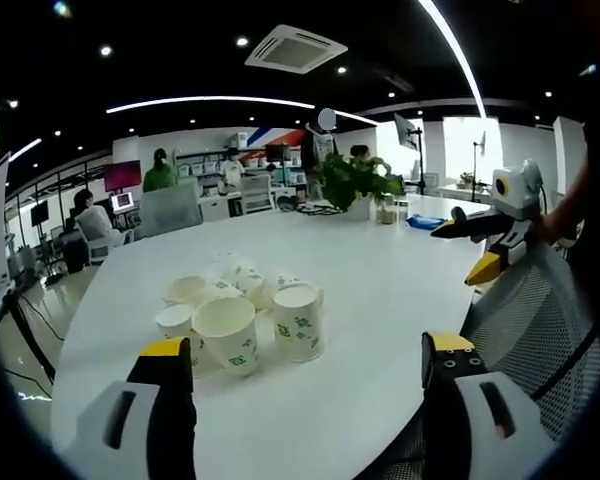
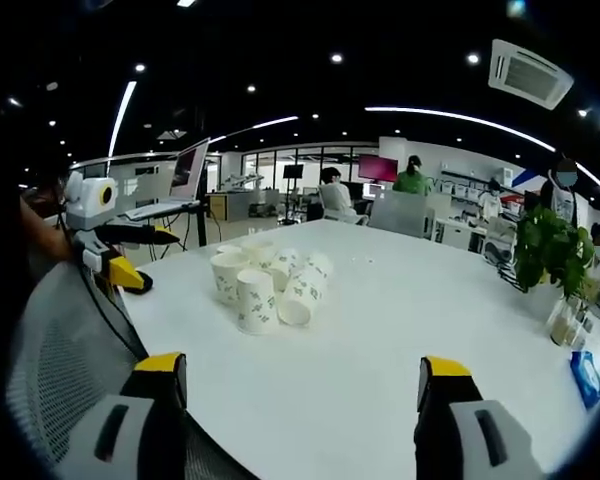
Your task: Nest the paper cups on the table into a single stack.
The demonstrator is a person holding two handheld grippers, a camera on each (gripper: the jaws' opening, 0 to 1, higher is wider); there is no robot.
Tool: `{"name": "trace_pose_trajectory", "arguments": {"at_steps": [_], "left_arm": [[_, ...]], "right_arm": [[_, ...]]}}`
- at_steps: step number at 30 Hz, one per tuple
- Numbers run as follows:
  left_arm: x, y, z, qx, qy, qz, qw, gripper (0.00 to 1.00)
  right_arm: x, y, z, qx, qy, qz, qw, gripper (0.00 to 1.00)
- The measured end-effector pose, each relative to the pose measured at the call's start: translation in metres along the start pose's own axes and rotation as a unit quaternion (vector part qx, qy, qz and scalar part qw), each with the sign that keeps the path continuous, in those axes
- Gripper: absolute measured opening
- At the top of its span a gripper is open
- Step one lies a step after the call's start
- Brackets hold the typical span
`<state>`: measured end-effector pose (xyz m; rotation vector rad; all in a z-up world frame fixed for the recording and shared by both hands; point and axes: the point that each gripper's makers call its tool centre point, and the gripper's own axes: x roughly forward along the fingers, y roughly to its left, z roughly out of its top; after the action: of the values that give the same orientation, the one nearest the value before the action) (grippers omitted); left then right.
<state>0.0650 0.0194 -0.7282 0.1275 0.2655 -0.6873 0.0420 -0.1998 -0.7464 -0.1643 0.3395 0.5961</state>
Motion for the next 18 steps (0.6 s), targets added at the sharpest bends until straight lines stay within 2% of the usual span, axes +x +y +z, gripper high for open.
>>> {"name": "trace_pose_trajectory", "arguments": {"at_steps": [18], "left_arm": [[0.0004,0.0002,0.0016,0.000,-0.002,0.002,1.0000,0.94]], "right_arm": [[-0.0004,-0.0018,0.0008,0.004,-0.002,-0.003,1.0000,0.96]]}}
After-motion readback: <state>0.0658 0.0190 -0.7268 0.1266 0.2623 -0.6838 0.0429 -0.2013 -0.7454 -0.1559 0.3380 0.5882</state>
